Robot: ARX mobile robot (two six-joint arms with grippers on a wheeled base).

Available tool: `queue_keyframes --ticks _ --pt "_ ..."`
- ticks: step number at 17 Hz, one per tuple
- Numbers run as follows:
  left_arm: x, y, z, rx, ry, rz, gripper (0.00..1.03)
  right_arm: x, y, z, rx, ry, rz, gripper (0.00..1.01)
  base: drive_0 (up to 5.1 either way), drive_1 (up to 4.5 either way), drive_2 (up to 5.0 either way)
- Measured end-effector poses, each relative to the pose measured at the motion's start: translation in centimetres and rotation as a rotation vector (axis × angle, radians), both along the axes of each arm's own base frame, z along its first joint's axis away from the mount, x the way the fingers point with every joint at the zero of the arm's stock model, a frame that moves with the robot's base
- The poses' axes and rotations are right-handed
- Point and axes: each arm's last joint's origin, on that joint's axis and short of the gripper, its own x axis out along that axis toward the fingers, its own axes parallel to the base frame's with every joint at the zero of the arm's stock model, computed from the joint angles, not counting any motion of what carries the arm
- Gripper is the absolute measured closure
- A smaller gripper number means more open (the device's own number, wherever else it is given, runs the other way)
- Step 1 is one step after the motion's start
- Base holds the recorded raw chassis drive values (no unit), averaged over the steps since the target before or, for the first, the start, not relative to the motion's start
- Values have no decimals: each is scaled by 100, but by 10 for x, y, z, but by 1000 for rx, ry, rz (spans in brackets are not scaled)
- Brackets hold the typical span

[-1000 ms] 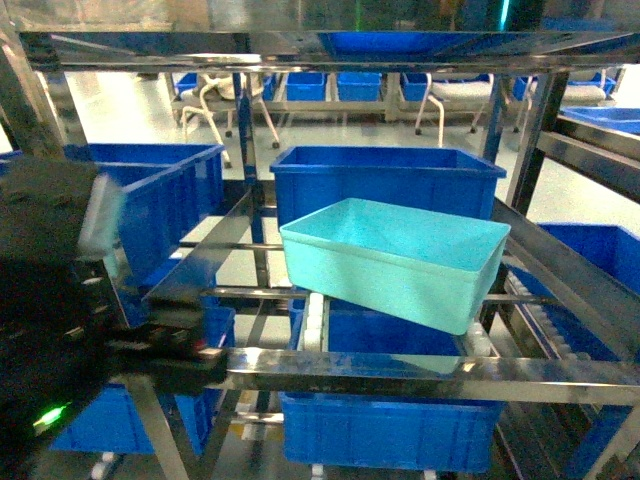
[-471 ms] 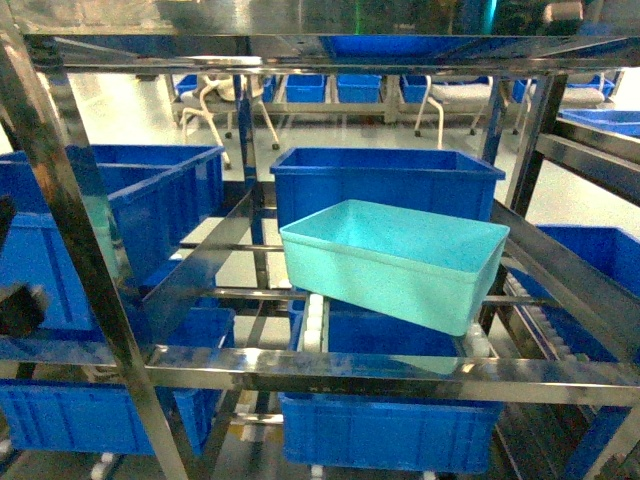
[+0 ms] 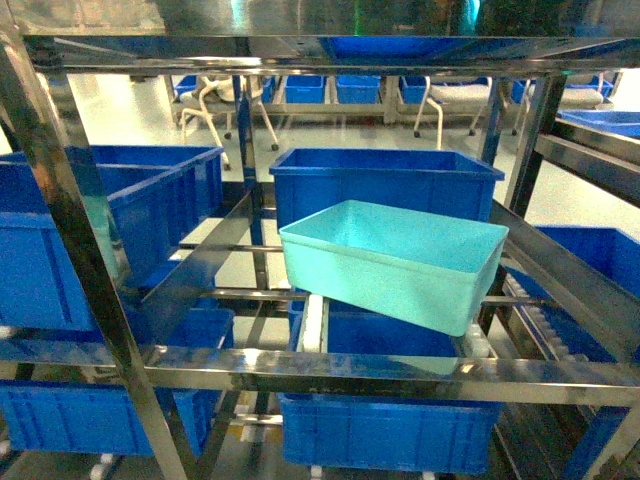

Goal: Organize blue bins on left shelf correctly

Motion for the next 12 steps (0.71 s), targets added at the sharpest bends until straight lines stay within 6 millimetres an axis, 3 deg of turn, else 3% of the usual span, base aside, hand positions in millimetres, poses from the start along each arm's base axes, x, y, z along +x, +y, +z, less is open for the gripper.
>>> queue_keyframes --ticks 12 --pt "-31 1 9 -1 -34 2 101 -23 0 1 0 0 0 99 0 0 0"
